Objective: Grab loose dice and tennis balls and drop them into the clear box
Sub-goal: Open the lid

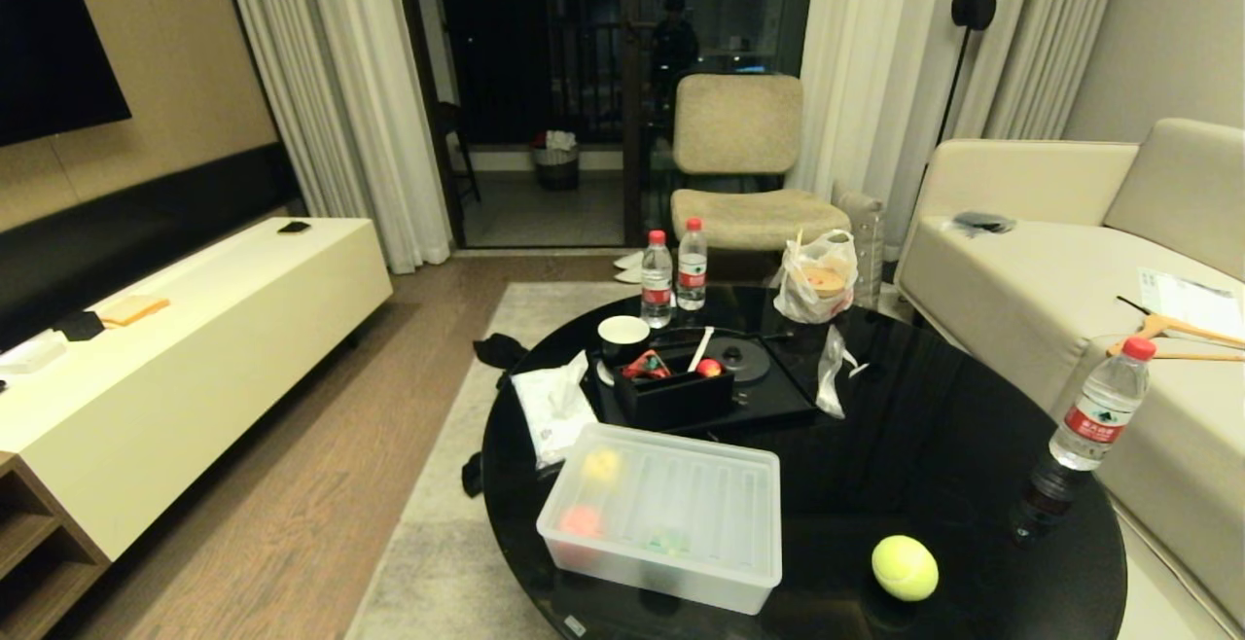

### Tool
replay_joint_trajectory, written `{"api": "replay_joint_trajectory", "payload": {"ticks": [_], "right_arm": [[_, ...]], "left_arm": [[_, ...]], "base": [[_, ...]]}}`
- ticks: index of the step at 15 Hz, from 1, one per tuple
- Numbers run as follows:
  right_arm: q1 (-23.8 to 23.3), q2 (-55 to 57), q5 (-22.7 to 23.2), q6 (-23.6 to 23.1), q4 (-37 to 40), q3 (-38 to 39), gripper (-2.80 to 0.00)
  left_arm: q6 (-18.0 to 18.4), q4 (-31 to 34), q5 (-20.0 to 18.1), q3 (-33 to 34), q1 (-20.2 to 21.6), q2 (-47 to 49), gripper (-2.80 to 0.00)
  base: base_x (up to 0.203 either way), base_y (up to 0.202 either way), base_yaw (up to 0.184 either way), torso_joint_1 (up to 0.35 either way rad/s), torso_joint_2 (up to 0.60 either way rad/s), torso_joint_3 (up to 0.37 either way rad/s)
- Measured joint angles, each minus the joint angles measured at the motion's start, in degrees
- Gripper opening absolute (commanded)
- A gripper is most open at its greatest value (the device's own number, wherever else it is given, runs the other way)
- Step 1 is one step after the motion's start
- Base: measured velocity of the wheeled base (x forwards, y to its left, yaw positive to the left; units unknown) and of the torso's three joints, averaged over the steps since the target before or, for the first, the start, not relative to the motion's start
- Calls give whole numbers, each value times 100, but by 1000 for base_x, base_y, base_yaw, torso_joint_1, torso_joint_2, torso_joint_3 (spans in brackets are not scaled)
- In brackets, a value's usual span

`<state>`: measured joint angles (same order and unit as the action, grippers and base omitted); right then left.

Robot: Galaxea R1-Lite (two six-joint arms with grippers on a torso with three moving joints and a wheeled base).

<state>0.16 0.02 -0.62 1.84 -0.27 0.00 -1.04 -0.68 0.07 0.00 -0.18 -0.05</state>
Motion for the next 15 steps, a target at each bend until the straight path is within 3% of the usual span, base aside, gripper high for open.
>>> {"api": "replay_joint_trajectory", "payload": {"ticks": [12,15], "right_arm": [[0,-2,7,-66,38,-2,-280],[0,181,0,-129,133,-418,-280]], "left_arm": [[7,-4,-2,0,5,0,-280],[11,-8,-2,0,5,0,-280]], "base": [[0,0,0,0,0,0],[0,0,0,0,0,0]]}}
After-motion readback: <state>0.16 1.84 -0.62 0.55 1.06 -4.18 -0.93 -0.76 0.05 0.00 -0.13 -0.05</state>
